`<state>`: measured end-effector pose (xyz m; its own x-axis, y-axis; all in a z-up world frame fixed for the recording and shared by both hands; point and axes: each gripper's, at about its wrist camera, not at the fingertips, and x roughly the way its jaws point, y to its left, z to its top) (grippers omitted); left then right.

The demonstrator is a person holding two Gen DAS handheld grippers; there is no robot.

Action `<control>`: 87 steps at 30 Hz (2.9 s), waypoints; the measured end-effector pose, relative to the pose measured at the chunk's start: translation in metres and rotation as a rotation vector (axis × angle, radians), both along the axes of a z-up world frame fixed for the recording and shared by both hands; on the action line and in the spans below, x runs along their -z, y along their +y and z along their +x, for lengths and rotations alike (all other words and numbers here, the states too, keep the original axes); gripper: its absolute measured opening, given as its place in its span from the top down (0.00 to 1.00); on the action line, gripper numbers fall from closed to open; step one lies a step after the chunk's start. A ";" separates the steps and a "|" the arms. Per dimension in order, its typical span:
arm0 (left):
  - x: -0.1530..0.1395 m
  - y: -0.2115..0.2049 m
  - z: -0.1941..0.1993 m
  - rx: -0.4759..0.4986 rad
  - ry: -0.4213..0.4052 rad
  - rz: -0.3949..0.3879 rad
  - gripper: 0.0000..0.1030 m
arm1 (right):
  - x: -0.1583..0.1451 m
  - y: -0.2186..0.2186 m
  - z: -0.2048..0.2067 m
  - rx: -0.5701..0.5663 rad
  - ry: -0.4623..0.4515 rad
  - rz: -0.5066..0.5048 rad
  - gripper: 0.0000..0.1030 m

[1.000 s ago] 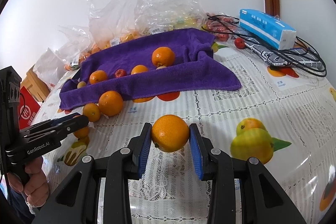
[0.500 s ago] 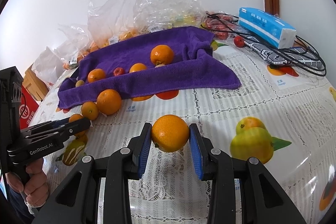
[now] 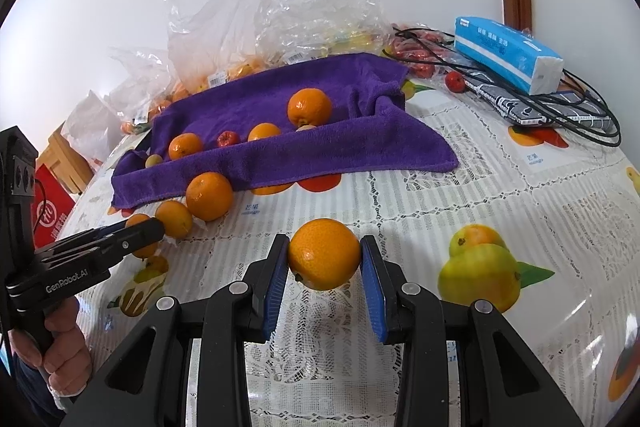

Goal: Organize fruits
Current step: 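Lift the mandarin with the left tool while the right tool holds its mandarin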

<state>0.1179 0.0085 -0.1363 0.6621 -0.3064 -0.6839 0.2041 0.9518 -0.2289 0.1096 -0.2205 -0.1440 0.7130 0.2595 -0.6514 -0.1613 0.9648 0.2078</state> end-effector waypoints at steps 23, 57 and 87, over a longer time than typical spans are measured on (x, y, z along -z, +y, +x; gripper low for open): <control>-0.007 -0.001 -0.009 -0.003 -0.047 -0.013 0.70 | -0.004 -0.001 -0.004 -0.027 -0.027 0.038 0.65; -0.013 -0.008 -0.017 0.014 -0.076 -0.009 0.69 | -0.005 0.002 -0.009 -0.046 -0.046 0.058 0.65; -0.018 0.002 -0.020 -0.049 -0.090 -0.009 0.70 | -0.015 0.007 -0.022 -0.048 -0.068 0.037 0.65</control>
<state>0.0977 0.0105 -0.1182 0.7352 -0.2780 -0.6182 0.1776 0.9592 -0.2202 0.0876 -0.2133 -0.1286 0.7417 0.3170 -0.5911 -0.2219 0.9476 0.2297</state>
